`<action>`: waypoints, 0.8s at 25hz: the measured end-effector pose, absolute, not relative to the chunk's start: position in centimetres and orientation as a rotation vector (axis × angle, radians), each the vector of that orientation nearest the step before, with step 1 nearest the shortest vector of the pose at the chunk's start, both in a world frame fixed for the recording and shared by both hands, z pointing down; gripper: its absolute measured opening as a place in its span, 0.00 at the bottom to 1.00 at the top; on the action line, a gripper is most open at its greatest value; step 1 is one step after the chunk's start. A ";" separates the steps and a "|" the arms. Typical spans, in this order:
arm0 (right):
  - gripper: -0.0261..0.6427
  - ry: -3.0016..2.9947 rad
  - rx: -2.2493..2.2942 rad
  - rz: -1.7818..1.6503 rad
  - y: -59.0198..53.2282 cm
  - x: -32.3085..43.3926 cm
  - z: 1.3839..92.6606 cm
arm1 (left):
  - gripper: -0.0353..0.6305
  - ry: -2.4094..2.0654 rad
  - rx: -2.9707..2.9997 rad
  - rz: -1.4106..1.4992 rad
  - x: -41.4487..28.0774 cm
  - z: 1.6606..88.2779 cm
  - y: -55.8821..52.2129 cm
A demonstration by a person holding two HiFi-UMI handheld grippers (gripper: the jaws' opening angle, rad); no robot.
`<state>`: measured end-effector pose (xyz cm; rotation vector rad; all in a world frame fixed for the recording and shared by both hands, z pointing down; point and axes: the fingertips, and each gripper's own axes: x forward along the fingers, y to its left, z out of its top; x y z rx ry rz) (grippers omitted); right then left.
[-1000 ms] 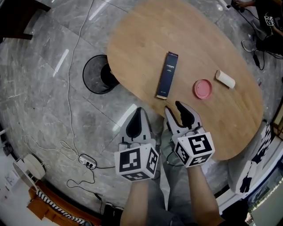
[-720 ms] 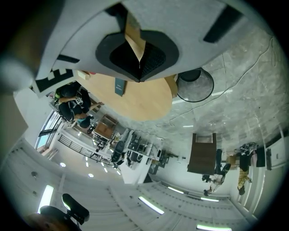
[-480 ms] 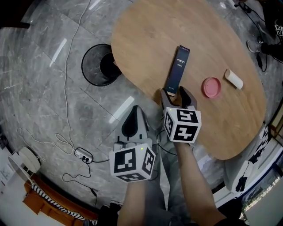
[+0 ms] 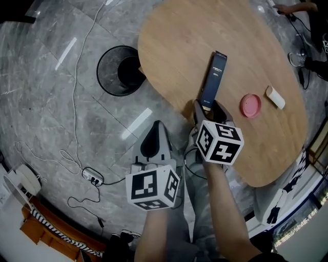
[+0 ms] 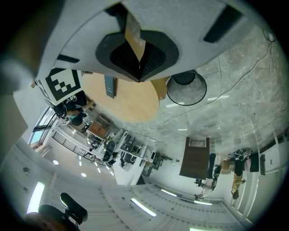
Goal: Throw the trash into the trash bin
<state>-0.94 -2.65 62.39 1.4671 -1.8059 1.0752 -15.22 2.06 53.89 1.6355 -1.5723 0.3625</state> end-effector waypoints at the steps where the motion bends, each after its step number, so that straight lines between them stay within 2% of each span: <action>1: 0.37 -1.828 1.457 1.082 -2.8 -1.4 62.1 | 0.06 -1.577 1.630 0.360 -15.7 54.0 2.0; 5: 0.36 -1.954 1.368 1.081 -3.4 -4.8 60.3 | 0.06 -1.607 1.598 0.353 -18.1 54.3 2.3; 12: 0.36 -2.190 1.092 1.062 -4.0 -15.0 57.0 | 0.06 -1.688 1.519 0.327 -23.8 54.0 3.1; 20: 0.36 -2.275 0.880 1.024 -4.2 -23.7 57.3 | 0.06 -1.764 1.429 0.296 -29.4 53.5 4.8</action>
